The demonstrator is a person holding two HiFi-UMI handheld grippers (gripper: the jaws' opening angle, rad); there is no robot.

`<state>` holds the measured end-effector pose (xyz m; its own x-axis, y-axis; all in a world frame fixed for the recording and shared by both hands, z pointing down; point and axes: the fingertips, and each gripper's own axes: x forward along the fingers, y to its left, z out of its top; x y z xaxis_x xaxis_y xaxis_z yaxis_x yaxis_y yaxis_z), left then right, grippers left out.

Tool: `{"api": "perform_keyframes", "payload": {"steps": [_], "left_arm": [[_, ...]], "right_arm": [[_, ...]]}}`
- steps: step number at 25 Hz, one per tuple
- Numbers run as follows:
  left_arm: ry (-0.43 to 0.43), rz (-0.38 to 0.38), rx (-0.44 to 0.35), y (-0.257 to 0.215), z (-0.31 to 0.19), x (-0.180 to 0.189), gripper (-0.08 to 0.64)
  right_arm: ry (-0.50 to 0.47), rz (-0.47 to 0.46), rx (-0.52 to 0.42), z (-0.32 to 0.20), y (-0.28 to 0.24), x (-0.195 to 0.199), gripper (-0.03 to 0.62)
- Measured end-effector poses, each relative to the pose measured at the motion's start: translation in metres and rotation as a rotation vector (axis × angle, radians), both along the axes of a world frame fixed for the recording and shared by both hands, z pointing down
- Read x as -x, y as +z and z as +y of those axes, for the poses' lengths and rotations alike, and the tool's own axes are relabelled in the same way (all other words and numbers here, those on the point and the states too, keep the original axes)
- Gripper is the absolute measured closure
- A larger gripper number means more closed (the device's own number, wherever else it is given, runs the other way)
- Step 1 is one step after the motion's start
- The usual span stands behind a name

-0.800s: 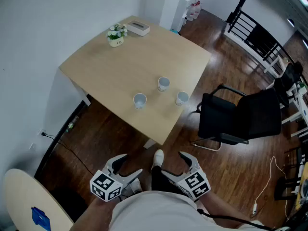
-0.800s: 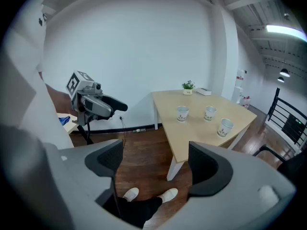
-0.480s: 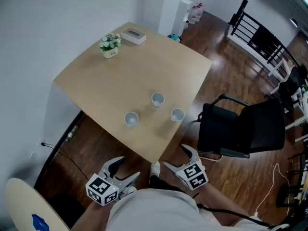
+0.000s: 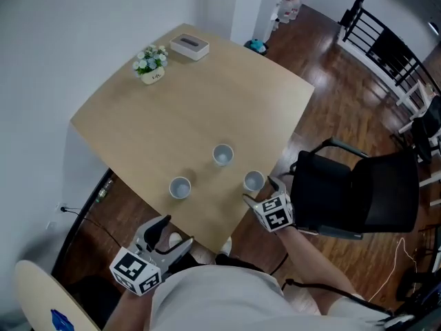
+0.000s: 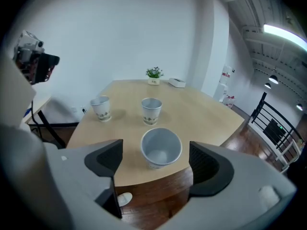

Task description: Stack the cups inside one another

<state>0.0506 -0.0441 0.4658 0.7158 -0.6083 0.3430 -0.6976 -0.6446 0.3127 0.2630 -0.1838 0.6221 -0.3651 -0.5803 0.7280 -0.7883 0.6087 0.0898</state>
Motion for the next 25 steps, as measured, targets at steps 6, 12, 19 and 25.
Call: {"api": "perform_keyframes", "payload": {"steps": [6, 12, 19, 25], "left_arm": [[0.054, -0.016, 0.022, -0.002, -0.021, 0.027, 0.221], [0.117, -0.011, 0.011, -0.010, -0.044, 0.056, 0.221], [0.186, 0.022, 0.004, -0.010, -0.062, 0.071, 0.221], [0.213, 0.045, -0.003, -0.006, -0.075, 0.084, 0.221]], "right_arm": [[0.066, 0.017, 0.073, -0.025, 0.038, 0.001, 0.166], [0.169, 0.022, 0.078, -0.025, 0.024, -0.002, 0.218], [0.177, -0.023, 0.012, -0.039, -0.046, 0.023, 0.221], [0.148, -0.040, -0.049, -0.066, -0.078, 0.054, 0.221]]}}
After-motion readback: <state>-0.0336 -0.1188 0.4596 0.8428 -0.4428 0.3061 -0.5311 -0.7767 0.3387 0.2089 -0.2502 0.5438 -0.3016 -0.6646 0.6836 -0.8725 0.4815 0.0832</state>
